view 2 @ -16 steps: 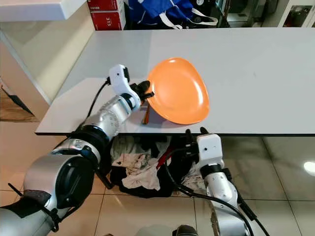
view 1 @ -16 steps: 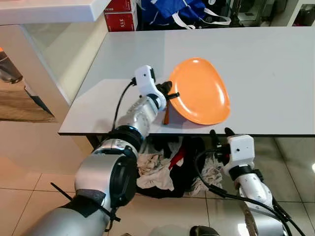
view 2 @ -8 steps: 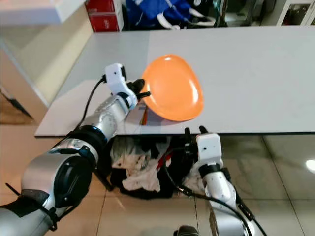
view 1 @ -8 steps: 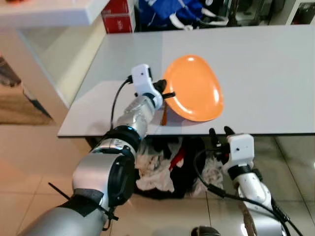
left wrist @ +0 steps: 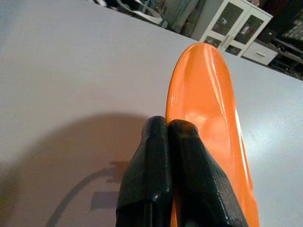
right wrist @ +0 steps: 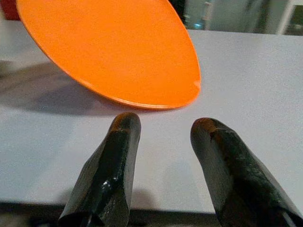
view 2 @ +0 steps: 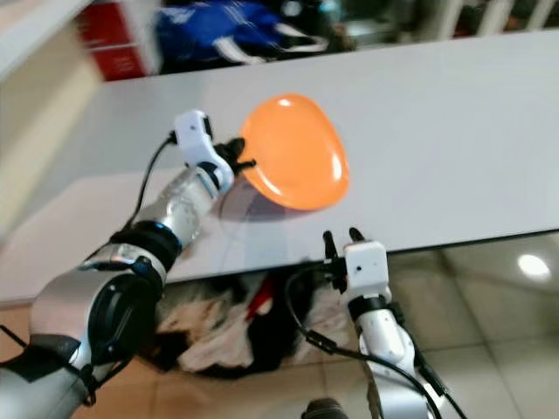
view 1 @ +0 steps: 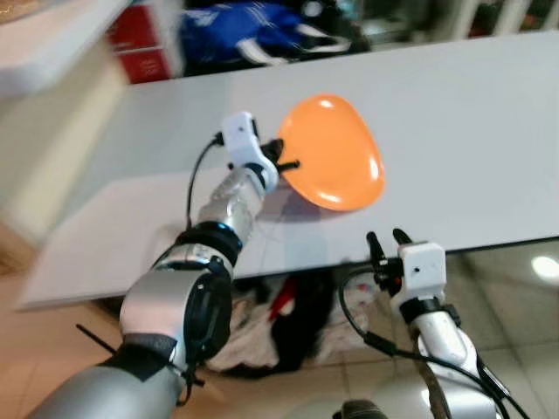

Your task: Setting the table

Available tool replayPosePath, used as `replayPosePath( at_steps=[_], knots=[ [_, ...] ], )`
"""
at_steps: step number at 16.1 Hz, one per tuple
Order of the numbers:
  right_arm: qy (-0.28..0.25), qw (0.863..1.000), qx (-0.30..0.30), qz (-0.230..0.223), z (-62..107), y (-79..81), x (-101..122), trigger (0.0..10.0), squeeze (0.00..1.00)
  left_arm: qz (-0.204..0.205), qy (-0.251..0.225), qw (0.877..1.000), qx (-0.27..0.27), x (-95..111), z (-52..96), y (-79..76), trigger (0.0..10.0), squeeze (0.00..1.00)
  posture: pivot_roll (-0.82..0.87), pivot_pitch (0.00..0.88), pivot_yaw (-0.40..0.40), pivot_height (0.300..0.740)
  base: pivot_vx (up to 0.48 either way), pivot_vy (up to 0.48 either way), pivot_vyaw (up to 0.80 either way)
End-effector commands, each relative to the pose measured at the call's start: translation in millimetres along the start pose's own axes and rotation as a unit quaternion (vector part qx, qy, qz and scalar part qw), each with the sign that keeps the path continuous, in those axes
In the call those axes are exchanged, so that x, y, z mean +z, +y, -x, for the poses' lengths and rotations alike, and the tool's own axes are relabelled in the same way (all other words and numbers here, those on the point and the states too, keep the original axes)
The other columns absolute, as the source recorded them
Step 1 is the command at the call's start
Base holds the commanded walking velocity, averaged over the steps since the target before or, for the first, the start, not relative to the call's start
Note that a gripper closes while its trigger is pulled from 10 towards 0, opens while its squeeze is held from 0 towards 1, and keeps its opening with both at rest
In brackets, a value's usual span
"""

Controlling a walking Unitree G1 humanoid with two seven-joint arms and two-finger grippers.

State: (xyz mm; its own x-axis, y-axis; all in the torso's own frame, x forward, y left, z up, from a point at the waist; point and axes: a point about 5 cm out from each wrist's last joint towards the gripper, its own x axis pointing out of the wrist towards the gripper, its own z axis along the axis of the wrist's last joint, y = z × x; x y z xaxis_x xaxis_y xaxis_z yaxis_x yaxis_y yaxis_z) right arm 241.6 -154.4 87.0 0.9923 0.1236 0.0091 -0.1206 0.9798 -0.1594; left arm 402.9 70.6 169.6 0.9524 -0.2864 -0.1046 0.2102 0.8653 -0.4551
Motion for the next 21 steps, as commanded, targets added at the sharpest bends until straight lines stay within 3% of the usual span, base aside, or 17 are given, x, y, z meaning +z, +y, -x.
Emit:
replayPosePath(
  at_steps=[1,4,8,10,15,18,21],
  knots=[
    [-0.005,1.000,-0.002,0.007,-0.3,-3.7,2,10.0,0.00,-0.004,0.002,1.000,-0.008,-2,-1.4,-8.2,0.0,0.00,-0.29,0.022,0.121,0.740,0.000,0.000,0.00],
    [-0.004,1.000,0.001,0.006,0.3,-2.8,2,10.0,0.00,-0.001,0.003,1.000,0.001,-1,-0.3,-1.9,0.0,0.00,-0.29,0.020,0.121,0.740,0.000,0.000,0.00],
    [-0.003,1.000,0.005,0.014,1.9,-8.3,3,10.0,0.00,0.095,0.025,0.993,0.068,-16,6.3,22.2,0.0,0.00,-0.32,0.029,0.101,0.740,0.000,0.000,0.00],
    [-0.001,1.000,0.006,0.019,3.2,-11.3,3,10.0,0.00,0.120,0.030,0.989,0.084,-20,7.6,25.6,0.0,0.00,-0.32,0.031,0.094,0.740,0.000,0.000,0.00],
    [0.006,1.000,0.014,0.026,8.0,-14.8,3,10.0,0.00,0.183,0.032,0.972,0.144,-30,14.1,42.6,0.0,0.00,-0.34,0.041,0.077,0.740,0.000,0.000,0.00],
    [0.009,0.999,0.017,0.029,10.4,-17.4,3,10.0,0.00,0.214,0.030,0.954,0.207,-36,21.8,61.2,0.0,0.00,-0.33,0.047,0.075,0.740,0.000,0.000,0.00],
    [0.010,0.999,0.021,0.028,9.2,-16.9,3,10.0,0.00,0.213,0.049,0.940,0.263,-48,30.5,74.6,0.0,0.00,-0.32,0.050,0.070,0.740,0.000,0.000,0.00]
  ],
)
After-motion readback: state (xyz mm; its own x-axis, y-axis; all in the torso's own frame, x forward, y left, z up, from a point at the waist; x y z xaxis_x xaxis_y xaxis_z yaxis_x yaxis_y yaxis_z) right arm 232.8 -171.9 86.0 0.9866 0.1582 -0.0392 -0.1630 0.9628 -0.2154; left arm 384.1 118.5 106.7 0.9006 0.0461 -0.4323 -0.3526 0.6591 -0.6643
